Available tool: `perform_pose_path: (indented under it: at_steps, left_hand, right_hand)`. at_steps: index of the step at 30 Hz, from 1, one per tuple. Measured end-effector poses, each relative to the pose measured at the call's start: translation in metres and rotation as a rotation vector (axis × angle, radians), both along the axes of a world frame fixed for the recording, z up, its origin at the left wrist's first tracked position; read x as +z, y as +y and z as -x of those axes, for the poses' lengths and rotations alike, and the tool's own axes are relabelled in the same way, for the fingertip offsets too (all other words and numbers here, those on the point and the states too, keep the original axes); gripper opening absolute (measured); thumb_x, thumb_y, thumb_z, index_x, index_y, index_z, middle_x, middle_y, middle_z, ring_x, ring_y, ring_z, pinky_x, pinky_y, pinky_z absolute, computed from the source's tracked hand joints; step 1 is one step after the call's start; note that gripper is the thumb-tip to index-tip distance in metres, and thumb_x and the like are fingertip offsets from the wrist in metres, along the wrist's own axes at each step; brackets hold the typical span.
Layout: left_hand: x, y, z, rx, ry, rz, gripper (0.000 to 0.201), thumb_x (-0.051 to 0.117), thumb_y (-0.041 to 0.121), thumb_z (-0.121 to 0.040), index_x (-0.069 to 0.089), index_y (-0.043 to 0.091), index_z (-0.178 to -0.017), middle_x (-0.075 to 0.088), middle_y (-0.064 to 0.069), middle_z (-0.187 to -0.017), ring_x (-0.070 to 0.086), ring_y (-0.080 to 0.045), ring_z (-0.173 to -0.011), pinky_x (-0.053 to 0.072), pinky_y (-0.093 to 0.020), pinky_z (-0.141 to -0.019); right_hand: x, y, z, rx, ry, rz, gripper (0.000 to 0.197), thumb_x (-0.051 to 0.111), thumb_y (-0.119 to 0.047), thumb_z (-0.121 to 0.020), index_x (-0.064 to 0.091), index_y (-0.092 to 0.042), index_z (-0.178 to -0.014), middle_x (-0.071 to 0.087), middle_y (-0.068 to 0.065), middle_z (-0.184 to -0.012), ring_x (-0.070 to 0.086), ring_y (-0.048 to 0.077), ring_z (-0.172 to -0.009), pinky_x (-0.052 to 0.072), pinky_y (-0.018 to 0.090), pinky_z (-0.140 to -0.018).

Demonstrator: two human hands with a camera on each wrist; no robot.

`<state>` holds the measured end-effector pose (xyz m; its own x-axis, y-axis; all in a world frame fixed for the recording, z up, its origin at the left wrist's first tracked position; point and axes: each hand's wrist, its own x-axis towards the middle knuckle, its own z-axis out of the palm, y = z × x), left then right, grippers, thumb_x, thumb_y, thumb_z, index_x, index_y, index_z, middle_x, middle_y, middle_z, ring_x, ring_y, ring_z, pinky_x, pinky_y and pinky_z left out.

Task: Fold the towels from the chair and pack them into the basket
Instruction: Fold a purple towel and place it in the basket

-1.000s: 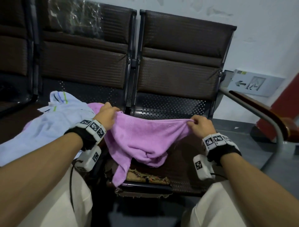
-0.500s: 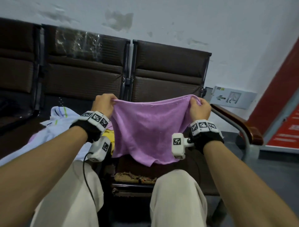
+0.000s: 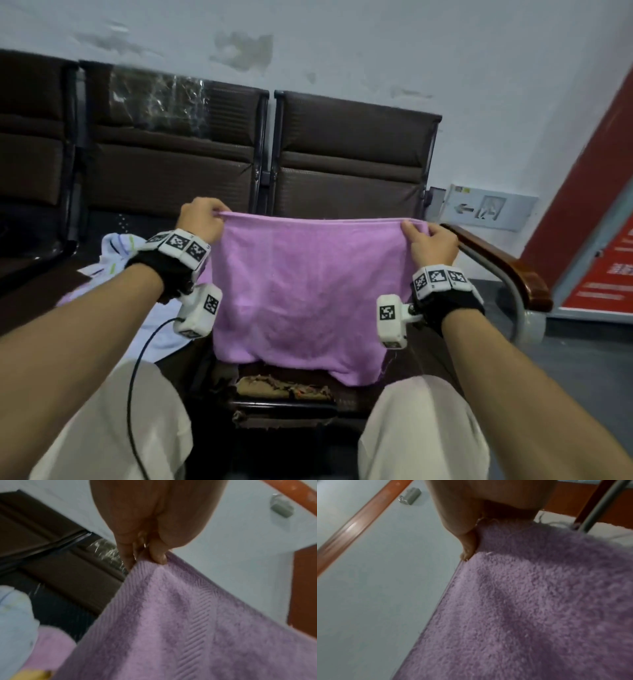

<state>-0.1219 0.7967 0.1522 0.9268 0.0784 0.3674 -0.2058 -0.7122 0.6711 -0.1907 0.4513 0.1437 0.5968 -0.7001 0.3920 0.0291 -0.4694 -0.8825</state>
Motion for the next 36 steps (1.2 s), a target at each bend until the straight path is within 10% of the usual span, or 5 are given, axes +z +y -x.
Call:
perform_pose_path:
  at_steps: [12, 21, 25, 28, 36]
  left_hand:
    - [-0.089, -0.063, -0.06, -0.11, 0.429, 0.267, 0.036, 0.041, 0.008, -0.092, 0.055, -0.013, -0.117, 0.054, -0.032, -0.124, 0.052, -0.044, -0.116, 0.044, -0.043, -0.096]
    - [-0.131, -0.078, -0.057, -0.477, 0.399, 0.031, 0.03, 0.049, -0.003, -0.087, 0.069, 0.017, -0.096, 0.07, -0.009, -0.096, 0.057, -0.01, -0.082, 0.046, -0.015, -0.068]
    - [-0.126, -0.081, -0.054, -0.553, 0.414, 0.167, 0.027, 0.058, -0.008, -0.083, 0.067, 0.004, -0.106, 0.069, -0.015, -0.101, 0.059, -0.014, -0.087, 0.049, -0.03, -0.084]
    - [-0.124, -0.083, -0.049, -0.528, 0.425, 0.335, 0.025, 0.064, -0.006, -0.081, 0.067, 0.002, -0.105, 0.067, -0.007, -0.086, 0.058, -0.001, -0.068, 0.049, -0.014, -0.065]
    - [-0.124, -0.087, -0.033, -0.55, 0.522, 0.458, 0.016, 0.063, -0.004, -0.083, 0.068, 0.002, -0.097, 0.069, -0.02, -0.094, 0.059, -0.017, -0.075, 0.051, -0.023, -0.064]
  right_hand:
    - [-0.083, 0.003, -0.062, 0.248, 0.139, -0.408, 0.012, 0.067, 0.002, -0.079, 0.071, -0.005, -0.088, 0.067, 0.009, -0.087, 0.06, 0.017, -0.084, 0.05, 0.028, -0.084]
    - [-0.113, 0.04, -0.06, 0.995, 0.445, -0.414, 0.02, 0.062, 0.006, -0.083, 0.067, -0.01, -0.095, 0.072, 0.001, -0.079, 0.067, 0.01, -0.074, 0.057, 0.022, -0.072]
    - [-0.107, 0.047, -0.065, 0.934, 0.43, 0.084, 0.016, 0.064, 0.004, -0.083, 0.071, -0.009, -0.091, 0.071, 0.002, -0.077, 0.065, 0.006, -0.068, 0.052, 0.021, -0.065]
    - [-0.106, 0.053, -0.07, 0.868, 0.348, 0.555, 0.011, 0.07, -0.005, -0.078, 0.075, -0.013, -0.084, 0.064, -0.001, -0.085, 0.06, 0.011, -0.076, 0.047, 0.023, -0.072]
    - [-0.129, 0.075, -0.07, 0.915, 0.257, 0.407, 0.013, 0.071, -0.031, -0.079, 0.066, -0.02, -0.073, 0.065, -0.009, -0.067, 0.056, 0.002, -0.063, 0.047, 0.023, -0.06]
